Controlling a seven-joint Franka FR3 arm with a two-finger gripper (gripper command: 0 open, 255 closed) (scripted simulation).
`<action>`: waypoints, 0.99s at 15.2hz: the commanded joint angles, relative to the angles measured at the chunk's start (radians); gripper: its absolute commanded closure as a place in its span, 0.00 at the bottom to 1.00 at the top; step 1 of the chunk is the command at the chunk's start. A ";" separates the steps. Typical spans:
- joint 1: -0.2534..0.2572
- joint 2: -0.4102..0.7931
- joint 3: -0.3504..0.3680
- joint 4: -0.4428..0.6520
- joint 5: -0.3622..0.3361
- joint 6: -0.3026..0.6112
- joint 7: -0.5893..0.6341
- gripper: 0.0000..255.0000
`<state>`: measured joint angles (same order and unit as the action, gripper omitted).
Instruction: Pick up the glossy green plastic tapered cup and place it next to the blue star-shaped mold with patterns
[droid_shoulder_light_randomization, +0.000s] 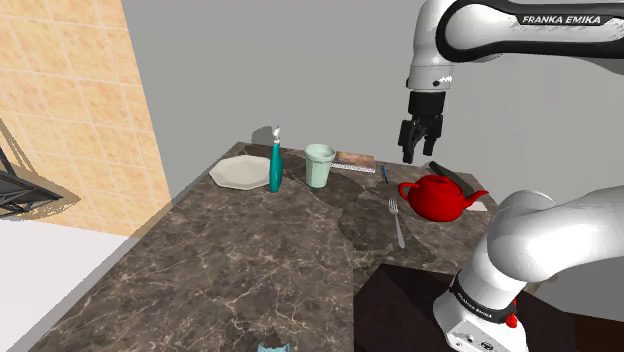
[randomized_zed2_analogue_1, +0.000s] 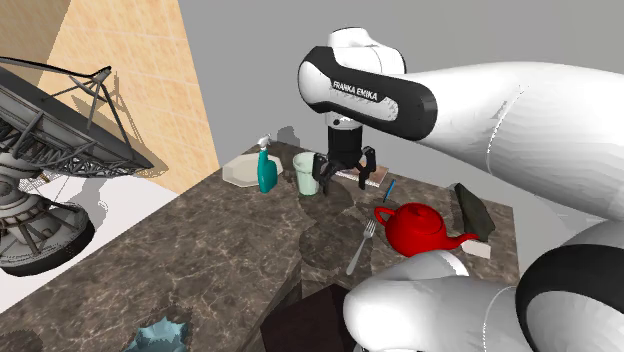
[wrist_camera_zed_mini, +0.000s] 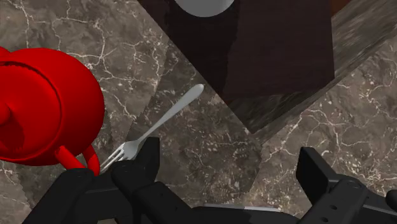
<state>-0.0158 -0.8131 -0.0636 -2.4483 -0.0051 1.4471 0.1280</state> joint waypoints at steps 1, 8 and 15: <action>0.000 0.000 0.000 0.000 0.000 0.000 0.000 0.00; -0.003 0.247 0.042 0.068 -0.006 0.210 0.078 0.00; -0.014 0.508 0.073 0.203 -0.037 0.362 0.161 0.00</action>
<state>-0.0278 -0.3457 0.0053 -2.2682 -0.0369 1.7874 0.2759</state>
